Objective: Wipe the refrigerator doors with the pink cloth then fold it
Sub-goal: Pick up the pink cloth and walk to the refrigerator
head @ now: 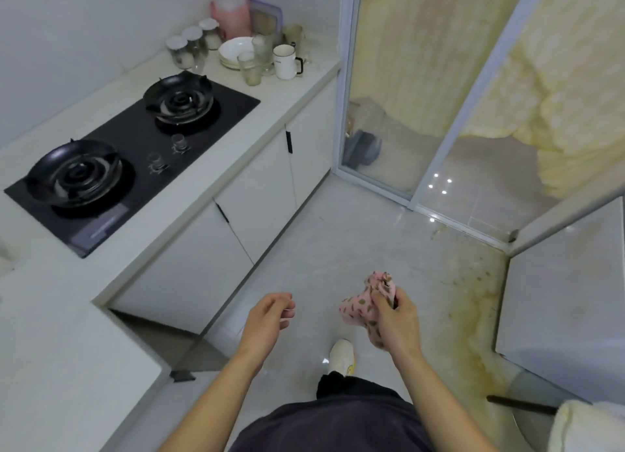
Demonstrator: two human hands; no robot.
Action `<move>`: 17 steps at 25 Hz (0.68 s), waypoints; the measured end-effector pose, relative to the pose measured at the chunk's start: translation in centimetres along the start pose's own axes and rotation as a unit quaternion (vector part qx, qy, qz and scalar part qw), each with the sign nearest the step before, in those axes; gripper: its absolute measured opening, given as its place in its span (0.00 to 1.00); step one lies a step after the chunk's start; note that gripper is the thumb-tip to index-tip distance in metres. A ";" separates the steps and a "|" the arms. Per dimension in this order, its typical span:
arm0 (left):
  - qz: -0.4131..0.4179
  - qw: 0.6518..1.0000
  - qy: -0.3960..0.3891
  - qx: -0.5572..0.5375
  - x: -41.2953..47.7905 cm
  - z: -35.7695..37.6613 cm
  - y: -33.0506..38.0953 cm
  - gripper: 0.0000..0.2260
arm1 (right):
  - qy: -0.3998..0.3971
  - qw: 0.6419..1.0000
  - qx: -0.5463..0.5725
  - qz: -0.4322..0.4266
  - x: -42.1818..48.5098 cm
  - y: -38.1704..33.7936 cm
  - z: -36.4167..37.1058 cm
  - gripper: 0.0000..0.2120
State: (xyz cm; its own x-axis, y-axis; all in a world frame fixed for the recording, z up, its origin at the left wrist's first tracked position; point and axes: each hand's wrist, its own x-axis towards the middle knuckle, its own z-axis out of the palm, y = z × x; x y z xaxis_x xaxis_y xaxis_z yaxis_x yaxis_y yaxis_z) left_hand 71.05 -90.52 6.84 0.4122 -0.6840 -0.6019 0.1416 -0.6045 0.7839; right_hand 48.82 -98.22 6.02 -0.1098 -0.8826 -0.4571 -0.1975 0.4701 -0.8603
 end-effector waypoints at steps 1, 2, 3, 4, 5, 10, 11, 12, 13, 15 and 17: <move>0.001 1.000 -0.004 0.005 1.2 1.0 1.3 0.09 | 0.000 1.000 -0.004 0.000 1.7 -0.9 -0.2 0.05; 0.003 1.000 -0.010 0.008 2.5 2.0 2.6 0.09 | 0.001 1.000 -0.006 -0.001 3.1 -1.8 -0.4 0.05; 0.005 1.000 -0.017 0.010 3.7 3.1 4.0 0.09 | 0.003 1.000 -0.008 0.000 4.5 -2.6 -0.7 0.06; 0.005 1.000 -0.023 0.013 4.8 4.2 5.3 0.08 | 0.009 1.000 -0.007 0.003 5.8 -3.4 -1.0 0.06; 0.003 0.999 -0.031 0.019 5.9 5.4 6.6 0.08 | 0.021 1.000 -0.005 0.009 7.2 -4.0 -1.4 0.06; 0.003 0.996 -0.078 0.042 11.7 10.3 11.9 0.09 | 0.090 0.995 0.021 0.030 13.0 -5.8 -3.3 0.05; -0.003 0.995 -0.087 0.049 13.2 11.1 12.9 0.09 | 0.104 0.993 0.029 0.037 14.2 -6.1 -3.5 0.05; -0.004 0.993 -0.099 0.058 14.8 12.0 13.7 0.09 | 0.118 0.991 0.038 0.042 15.3 -6.3 -3.6 0.06; -0.004 0.991 -0.114 0.071 16.5 13.1 14.8 0.08 | 0.136 0.988 0.048 0.047 16.6 -6.6 -3.6 0.06; 0.000 0.984 -0.146 0.103 19.8 15.5 17.2 0.08 | 0.171 0.981 0.063 0.062 19.2 -7.4 -3.2 0.05; 0.013 0.976 -0.178 0.125 22.9 17.8 20.2 0.08 | 0.205 0.972 0.091 0.074 21.8 -8.9 -2.4 0.04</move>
State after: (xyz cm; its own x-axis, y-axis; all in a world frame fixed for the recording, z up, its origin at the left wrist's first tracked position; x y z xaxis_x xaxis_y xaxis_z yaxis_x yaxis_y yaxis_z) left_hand 67.31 -125.64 6.14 0.0675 -0.7723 -0.6317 -0.1073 -0.6351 0.7649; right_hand 45.80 -121.69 4.29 -0.5109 -0.7116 -0.4824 0.0219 0.5502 -0.8348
